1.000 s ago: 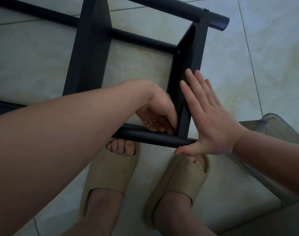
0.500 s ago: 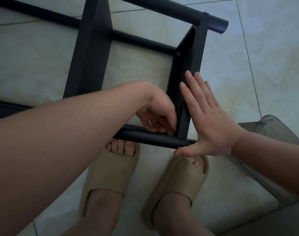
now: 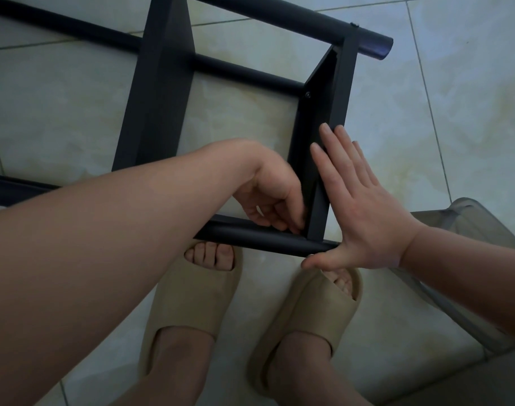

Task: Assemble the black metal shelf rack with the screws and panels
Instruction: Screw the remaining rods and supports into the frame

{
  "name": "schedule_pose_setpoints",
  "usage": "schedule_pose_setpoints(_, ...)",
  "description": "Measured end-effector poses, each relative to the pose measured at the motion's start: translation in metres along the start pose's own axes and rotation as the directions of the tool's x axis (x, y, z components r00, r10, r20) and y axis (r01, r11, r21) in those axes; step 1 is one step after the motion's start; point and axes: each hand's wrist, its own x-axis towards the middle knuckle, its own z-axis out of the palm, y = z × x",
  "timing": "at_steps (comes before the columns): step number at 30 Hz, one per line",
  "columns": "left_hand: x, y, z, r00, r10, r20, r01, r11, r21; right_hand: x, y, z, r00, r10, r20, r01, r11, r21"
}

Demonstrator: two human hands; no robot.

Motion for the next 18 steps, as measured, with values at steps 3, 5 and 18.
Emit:
schedule_pose_setpoints(3,-0.0009,0.0016,0.0002,0.999,0.046,0.009,-0.045,0.997,-0.055,0.0002,0.0002,0.0004,1.000,-0.004,-0.003,0.004,1.000,0.007)
schedule_pose_setpoints(5,0.0003,0.0002,0.0020,0.999,0.053,-0.004,-0.053,0.997,-0.047,0.0000,0.0003,0.0004,1.000,-0.003,-0.003,0.003,1.000,0.010)
schedule_pose_setpoints(18,0.0002,0.0018,0.0029,0.999,0.044,0.008,-0.043,0.998,-0.037,0.0002,0.0005,0.0012,1.000,-0.010,-0.008,0.010,1.000,0.006)
